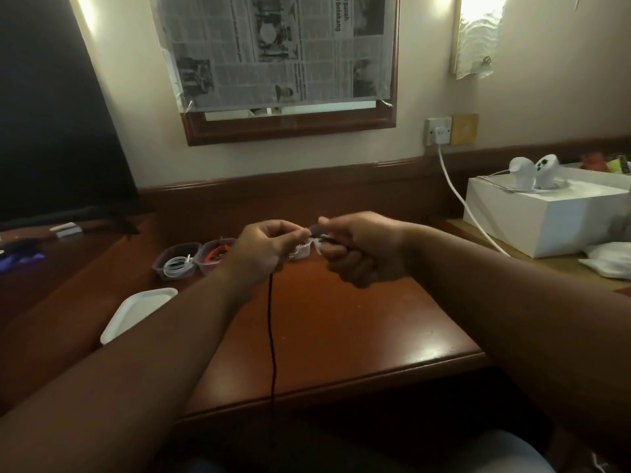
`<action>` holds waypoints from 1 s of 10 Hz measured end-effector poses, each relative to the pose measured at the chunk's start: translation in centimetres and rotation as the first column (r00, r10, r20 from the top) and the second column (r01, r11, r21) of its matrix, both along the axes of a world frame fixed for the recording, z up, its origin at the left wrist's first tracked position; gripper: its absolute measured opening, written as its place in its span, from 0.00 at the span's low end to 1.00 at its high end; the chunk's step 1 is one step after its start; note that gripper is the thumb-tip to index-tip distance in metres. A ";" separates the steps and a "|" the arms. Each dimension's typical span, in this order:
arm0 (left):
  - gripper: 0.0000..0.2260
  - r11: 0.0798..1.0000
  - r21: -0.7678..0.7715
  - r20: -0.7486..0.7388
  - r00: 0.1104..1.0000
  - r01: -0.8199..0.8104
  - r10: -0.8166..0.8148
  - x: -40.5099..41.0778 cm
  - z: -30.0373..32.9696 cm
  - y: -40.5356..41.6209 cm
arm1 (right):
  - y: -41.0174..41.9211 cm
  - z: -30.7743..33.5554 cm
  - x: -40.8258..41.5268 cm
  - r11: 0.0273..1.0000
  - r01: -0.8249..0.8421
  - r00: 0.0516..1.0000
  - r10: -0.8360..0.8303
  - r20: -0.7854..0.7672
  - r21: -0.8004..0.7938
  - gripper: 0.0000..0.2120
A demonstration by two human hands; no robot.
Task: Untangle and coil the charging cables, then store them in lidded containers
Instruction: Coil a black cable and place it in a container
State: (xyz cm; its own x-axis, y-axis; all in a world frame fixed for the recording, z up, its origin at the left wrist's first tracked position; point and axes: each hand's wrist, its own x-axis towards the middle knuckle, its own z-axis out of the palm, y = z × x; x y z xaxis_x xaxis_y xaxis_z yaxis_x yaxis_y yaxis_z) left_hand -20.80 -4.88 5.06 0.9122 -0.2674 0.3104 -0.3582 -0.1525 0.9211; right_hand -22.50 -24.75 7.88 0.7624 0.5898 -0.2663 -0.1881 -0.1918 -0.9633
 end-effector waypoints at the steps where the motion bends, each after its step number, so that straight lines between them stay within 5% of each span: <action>1: 0.07 0.962 -0.263 -0.154 0.981 0.077 -0.121 -0.6 -1.3 -1.1 | 1.6 1.4 -1.0 0.796 0.032 0.995 0.029 -0.092 0.604 0.22; 2: 0.09 0.960 -0.246 -0.195 0.964 0.132 -0.182 -2.1 -1.9 -2.9 | 3.1 1.9 -1.0 0.668 0.253 0.923 -0.383 0.031 0.700 0.18; 3: 0.10 0.997 -0.037 -0.150 0.986 0.069 -0.074 -2.6 -1.2 -3.2 | 2.8 1.3 -0.3 0.835 0.540 0.430 -0.385 0.817 0.109 0.10; 4: 0.09 0.978 0.211 0.056 0.998 -0.006 -0.006 -2.1 0.0 -1.7 | 2.1 0.4 0.5 0.519 0.698 0.376 0.322 0.869 -0.494 0.04; 5: 0.08 0.948 0.295 0.238 0.970 -0.121 0.050 -0.9 1.1 -0.1 | 1.2 0.0 0.7 0.660 0.447 0.726 0.126 0.676 -0.604 0.19; 6: 0.10 0.997 0.045 0.049 0.997 -0.055 0.053 -0.4 0.9 0.1 | 0.4 0.1 0.1 0.998 0.056 0.995 -0.059 0.075 0.042 0.28; 7: 0.10 0.960 -0.280 -0.165 0.984 0.019 -0.067 -1.0 -0.9 -1.3 | 1.1 0.9 -0.7 0.784 -0.001 0.987 0.098 -0.123 0.621 0.26; 8: 0.11 0.955 -0.292 -0.217 0.969 0.050 -0.117 -2.1 -2.5 -2.8 | 2.5 1.2 -0.9 0.522 0.218 0.975 -0.148 -0.164 0.825 0.24; 9: 0.10 0.989 -0.147 -0.182 0.982 0.026 -0.053 -2.6 -2.8 -3.6 | 2.6 -0.4 -0.5 0.739 0.366 0.681 -0.627 0.379 0.565 0.22; 10: 0.08 0.995 0.095 -0.020 1.000 -0.003 0.004 -2.2 -2.3 -2.9 | 2.0 -2.2 0.1 0.700 0.690 0.213 0.048 0.976 -0.185 0.23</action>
State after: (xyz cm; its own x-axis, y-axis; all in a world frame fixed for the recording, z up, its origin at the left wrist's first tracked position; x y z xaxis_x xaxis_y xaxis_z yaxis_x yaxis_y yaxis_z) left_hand -23.04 -7.80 2.75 0.9190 -0.2917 0.2653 -0.3391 -0.2411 0.9093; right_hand -22.35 -22.79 5.63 0.7534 0.2597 0.6041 0.4944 -0.8294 -0.2600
